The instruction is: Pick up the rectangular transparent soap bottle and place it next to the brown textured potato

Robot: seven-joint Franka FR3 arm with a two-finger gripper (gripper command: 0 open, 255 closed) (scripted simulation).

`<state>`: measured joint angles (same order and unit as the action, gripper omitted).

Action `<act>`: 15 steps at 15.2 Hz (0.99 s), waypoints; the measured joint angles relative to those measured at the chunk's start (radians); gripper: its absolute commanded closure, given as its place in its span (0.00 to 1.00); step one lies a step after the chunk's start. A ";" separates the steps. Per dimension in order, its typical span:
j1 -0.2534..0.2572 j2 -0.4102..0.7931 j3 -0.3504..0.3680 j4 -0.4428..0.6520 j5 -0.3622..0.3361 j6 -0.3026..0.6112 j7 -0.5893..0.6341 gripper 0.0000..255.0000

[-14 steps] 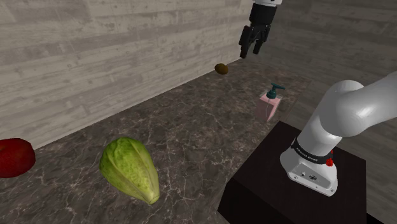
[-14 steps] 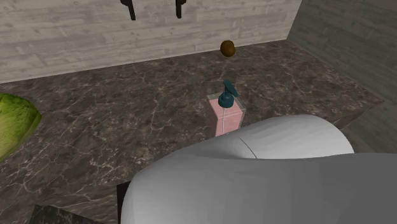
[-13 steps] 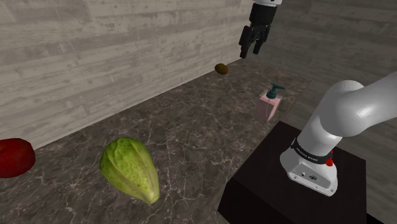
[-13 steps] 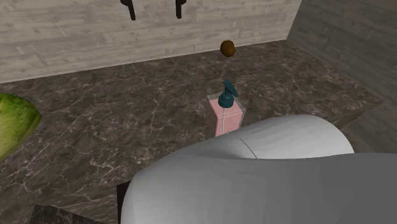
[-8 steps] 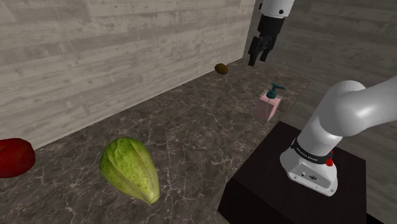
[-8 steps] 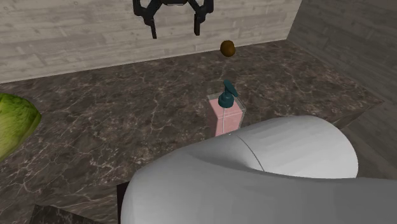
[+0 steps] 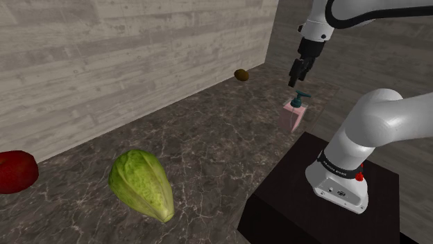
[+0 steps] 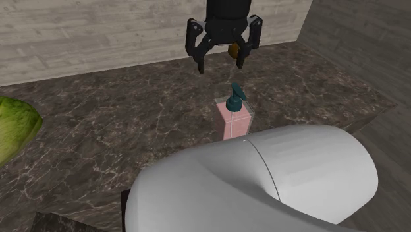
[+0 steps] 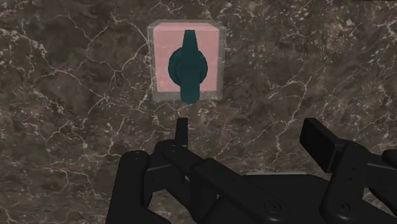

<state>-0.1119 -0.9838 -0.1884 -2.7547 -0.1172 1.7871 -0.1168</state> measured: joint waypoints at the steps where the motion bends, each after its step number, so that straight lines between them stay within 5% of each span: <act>1: -0.018 -0.017 -0.023 -0.028 -0.022 0.009 -0.024 0.00; 6: -0.080 -0.057 -0.100 -0.114 -0.101 0.048 -0.100 0.00; 15: -0.095 -0.040 -0.125 -0.197 -0.129 0.146 -0.104 0.00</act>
<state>-0.2072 -1.0234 -0.3139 -2.9514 -0.2459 1.9334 -0.2204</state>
